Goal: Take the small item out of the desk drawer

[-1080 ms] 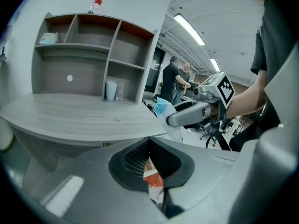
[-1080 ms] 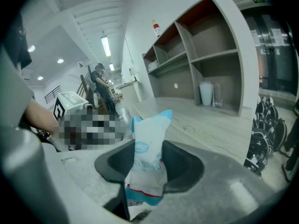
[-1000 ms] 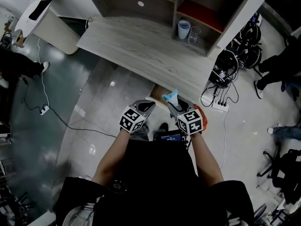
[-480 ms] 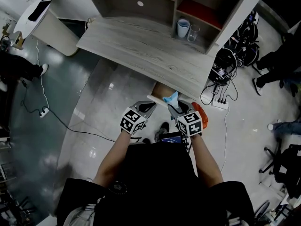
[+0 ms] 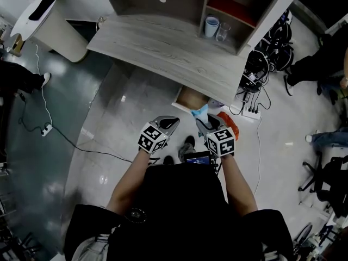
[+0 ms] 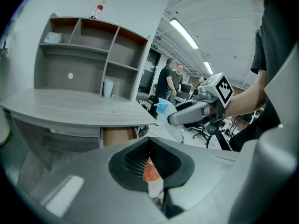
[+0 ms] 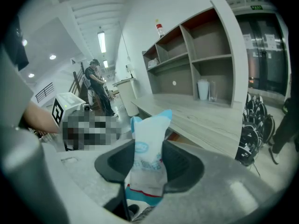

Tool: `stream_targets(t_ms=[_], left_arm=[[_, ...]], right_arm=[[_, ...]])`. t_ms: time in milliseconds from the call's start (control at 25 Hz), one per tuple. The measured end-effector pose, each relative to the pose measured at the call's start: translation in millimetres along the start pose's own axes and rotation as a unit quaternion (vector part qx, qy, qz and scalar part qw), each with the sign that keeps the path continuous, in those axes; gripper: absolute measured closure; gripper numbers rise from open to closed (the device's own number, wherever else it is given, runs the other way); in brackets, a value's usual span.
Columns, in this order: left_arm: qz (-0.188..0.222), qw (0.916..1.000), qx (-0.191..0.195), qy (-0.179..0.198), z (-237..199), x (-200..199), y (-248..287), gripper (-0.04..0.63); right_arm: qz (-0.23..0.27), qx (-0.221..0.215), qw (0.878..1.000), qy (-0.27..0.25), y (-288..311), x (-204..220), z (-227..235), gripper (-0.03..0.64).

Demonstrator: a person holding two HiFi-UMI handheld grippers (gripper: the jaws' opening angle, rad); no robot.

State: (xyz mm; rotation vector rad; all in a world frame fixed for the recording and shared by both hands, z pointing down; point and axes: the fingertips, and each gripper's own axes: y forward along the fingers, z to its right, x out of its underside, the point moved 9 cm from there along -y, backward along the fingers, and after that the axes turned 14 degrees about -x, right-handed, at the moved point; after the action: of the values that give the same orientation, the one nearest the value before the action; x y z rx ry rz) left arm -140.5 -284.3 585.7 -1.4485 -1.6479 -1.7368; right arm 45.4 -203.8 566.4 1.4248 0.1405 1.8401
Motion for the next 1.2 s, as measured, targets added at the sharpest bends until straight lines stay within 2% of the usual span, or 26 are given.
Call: stream_targets(t_ms=[480, 1200], left_arm=[[0.006, 0.9998, 0.02, 0.002, 11, 24, -40, 0.595], [0.012, 0.9983, 0.047, 0.033, 35, 53, -79, 0.595]], right_arm=[[-0.006, 0.025, 1.0, 0.004, -11, 23, -48, 0.442], [0.007, 0.073, 0.997, 0.01, -23, 63, -104, 0.443]])
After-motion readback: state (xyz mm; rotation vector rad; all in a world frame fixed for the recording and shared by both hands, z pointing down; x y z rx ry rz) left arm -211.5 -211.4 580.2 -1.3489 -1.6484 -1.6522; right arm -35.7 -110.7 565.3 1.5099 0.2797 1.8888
